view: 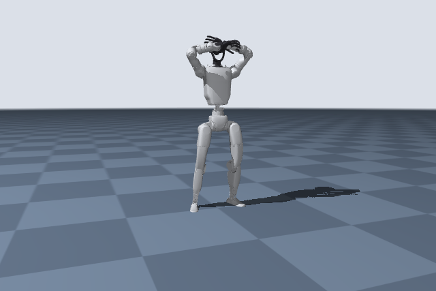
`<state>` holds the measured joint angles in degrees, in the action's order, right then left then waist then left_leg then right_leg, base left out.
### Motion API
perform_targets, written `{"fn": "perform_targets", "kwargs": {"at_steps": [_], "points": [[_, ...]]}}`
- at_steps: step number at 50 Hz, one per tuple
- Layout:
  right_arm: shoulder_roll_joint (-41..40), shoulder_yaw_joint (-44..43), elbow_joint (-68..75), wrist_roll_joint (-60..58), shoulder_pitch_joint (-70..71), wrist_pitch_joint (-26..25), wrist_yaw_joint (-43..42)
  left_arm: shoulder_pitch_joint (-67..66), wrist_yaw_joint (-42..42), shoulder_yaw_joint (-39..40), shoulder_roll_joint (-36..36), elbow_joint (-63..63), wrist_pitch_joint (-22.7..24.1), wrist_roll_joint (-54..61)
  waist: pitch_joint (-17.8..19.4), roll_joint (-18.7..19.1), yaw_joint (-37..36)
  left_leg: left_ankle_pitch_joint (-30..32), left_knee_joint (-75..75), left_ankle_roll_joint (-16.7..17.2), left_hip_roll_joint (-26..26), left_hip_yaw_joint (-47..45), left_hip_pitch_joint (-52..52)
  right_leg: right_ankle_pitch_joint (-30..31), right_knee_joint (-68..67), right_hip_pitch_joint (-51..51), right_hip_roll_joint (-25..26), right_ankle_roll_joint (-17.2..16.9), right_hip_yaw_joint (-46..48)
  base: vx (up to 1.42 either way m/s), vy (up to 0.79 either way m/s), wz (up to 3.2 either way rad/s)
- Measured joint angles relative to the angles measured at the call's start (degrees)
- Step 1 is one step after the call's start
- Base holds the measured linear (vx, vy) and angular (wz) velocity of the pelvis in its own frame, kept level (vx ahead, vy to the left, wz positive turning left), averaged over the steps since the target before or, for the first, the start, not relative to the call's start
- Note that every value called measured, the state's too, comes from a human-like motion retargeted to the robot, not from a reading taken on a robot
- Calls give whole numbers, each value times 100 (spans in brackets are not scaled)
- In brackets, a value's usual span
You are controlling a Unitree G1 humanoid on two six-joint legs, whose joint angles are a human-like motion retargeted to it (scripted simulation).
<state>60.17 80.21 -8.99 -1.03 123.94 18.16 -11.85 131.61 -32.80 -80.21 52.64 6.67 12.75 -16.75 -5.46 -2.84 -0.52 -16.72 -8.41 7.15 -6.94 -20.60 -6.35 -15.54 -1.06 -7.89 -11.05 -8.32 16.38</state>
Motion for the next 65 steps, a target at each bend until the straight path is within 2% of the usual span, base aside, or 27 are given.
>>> {"fn": "perform_targets", "kwargs": {"at_steps": [2,4,8,12,15,18,20,24,28,31,35,38,40,42,45,47,49,52,55,58,60,62,65], "points": [[37,0,-601,57,30,64,-58,214,-403,0,-74,-769,-193,267,70,-39,49,6,1,-25,14,13,-2,-1,6,-14,-13,-25,18,0,0,0],[25,0,-1028,338,90,110,-294,329,-372,0,-142,-1498,-251,547,126,22,9,8,-2,-54,20,11,-6,1,9,-19,-19,-48,20,0,0,0],[-137,-170,-943,1151,95,350,-1091,110,775,0,-228,-2191,61,659,98,303,-284,3,-7,-92,3,-47,-12,16,8,15,-5,-64,-40,0,0,-5],[-465,-208,127,1614,142,576,-2130,-451,1826,0,-125,-1204,545,528,-58,654,-629,1,9,-101,-30,-139,-19,44,-6,86,29,-35,-144,-1,1,-21],[-566,-134,931,1401,167,473,-2398,-539,1699,0,-16,197,657,-402,-152,721,-698,3,27,-73,-52,-197,-25,57,-22,136,53,-4,-212,0,0,-6],[-445,-47,1142,762,12,196,-1959,-533,1302,0,-51,1158,588,-294,-158,478,-473,5,44,-32,-51,-216,-38,55,-31,146,55,19,-235,0,0,0],[-301,0,869,100,-123,60,-1438,-428,915,0,-112,1292,446,-52,-138,243,-279,6,53,-10,-41,-215,-51,51,-34,137,46,17,-233,0,0,0],[-90,0,-531,-1028,-109,63,-561,136,103,0,-310,153,34,160,-45,-72,-59,15,62,-19,-8,-203,-70,43,-34,113,14,-31,-215,0,0,0],[-186,0,-1491,-61,41,182,-999,451,-400,0,-363,-1355,-209,501,79,61,-170,17,55,-81,16,-203,-83,47,-25,93,-10,-78,-208,0,0,0],[-349,-85,-1246,704,229,227,-1639,193,101,0,-343,-1879,-161,710,91,300,-386,11,46,-116,18,-211,-84,57,-19,90,-14,-84,-214,0,0,0],[-724,-113,49,1332,586,187,-1861,-460,1220,0,-197,-947,258,789,-12,581,-584,-4,29,-108,-1,-213,-70,77,-14,97,3,-39,-224,0,0,0],[-913,-57,950,1050,687,60,-1522,-594,1189,0,-86,433,403,-190,-140,587,-517,-1,30,-53,-13,-195,-41,79,-15,115,17,-3,-214,0,0,0],[-908,0,1195,672,638,-30,-1152,-583,989,0,-101,1034,445,-319,-185,453,-359,3,35,-16,-11,-172,-28,75,-15,114,15,12,-192,0,0,0],[-802,0,1005,196,496,-65,-699,-472,678,0,-115,1074,330,-223,-194,258,-181,7,37,5,-2,-148,-22,68,-12,102,6,12,-165,0,0,0],[-589,0,159,-364,332,-31,-162,-159,279,0,-120,317,40,54,-159,25,-22,12,37,-2,19,-120,-22,56,-8,81,-15,-10,-133,0,0,0],[-462,0,-539,-395,331,-129,-483,88,-58,0,-134,-545,-153,370,-76,-3,-53,13,30,-32,30,-116,-33,52,-3,63,-27,-33,-124,0,0,0],[-428,0,-1105,86,336,99,-581,197,-131,0,-100,-1327,-176,611,-8,65,-154,15,30,-57,35,-122,-43,46,-4,57,-32,-52,-129,0,0,0],[-526,-27,-1252,815,402,243,-1228,57,291,0,-28,-1971,-159,774,33,276,-391,13,29,-95,32,-142,-56,45,-5,59,-30,-66,-149,0,0,0],[-718,-75,-590,1182,466,282,-1697,-374,994,0,104,-1451,84,424,-50,505,-611,5,25,-99,11,-162,-59,55,-5,70,-9,-49,-175,0,0,0],[-795,-35,345,793,504,129,-1643,-657,1229,0,251,82,446,-395,-191,581,-652,9,31,-54,-12,-159,-39,61,-6,91,16,-21,-180,0,0,0],[-731,0,751,250,449,22,-1292,-702,1169,0,276,1023,606,-675,-264,492,-549,7,34,-20,-19,-140,-28,60,-11,94,23,-6,-165,0,0,0],[-564,0,749,-257,354,-25,-706,-642,901,0,220,1382,569,-557,-258,298,-397,12,38,3,-15,-119,-21,52,-10,88,21,1,-143,0,0,0],[-311,0,133,-684,190,-34,15,-394,401,0,125,930,223,-48,-187,5,-222,13,36,-5,1,-90,-30,38,-8,57,6,-6,-110,0,0,0]]}}
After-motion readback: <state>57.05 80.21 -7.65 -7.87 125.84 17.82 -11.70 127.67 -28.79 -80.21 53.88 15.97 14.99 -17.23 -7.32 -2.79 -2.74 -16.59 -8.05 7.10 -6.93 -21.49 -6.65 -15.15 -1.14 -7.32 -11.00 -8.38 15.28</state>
